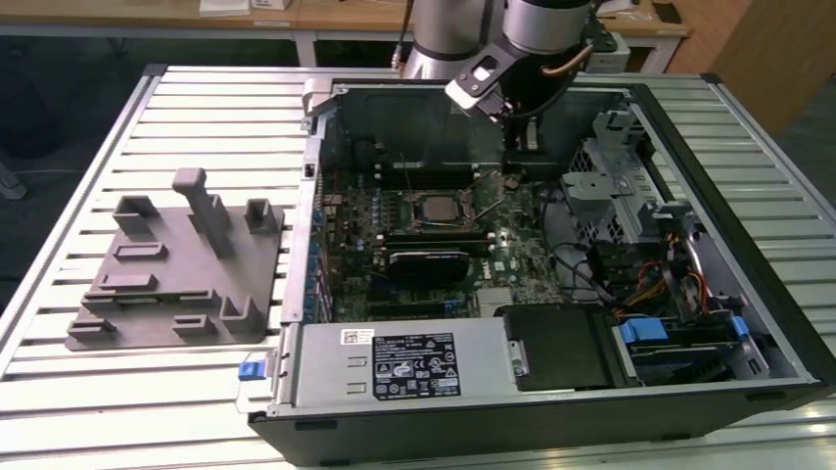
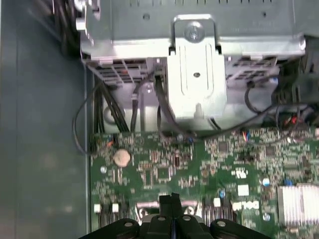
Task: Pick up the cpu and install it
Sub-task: 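Close the cpu cover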
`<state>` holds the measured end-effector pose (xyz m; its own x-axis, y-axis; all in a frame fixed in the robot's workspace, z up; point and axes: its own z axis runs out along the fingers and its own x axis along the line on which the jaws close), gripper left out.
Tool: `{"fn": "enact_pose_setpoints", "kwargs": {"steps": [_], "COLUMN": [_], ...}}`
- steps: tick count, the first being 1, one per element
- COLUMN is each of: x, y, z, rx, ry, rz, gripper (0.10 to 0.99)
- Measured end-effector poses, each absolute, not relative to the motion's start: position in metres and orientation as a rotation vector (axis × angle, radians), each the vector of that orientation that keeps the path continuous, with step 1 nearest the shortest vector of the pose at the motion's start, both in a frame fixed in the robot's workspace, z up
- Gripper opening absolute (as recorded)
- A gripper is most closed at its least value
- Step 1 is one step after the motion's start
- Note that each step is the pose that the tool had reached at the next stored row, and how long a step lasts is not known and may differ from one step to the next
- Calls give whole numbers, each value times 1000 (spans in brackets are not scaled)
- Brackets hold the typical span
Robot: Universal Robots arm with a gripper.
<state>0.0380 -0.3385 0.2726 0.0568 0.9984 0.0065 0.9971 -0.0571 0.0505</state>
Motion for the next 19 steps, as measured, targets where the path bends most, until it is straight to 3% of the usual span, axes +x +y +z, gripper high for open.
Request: {"fn": "enact_pose_setpoints", "kwargs": {"steps": [19], "x": [54], "y": [-339], "z": [248], "rx": [2267], "ry": [2134], "rz": [53], "gripper": [106]}}
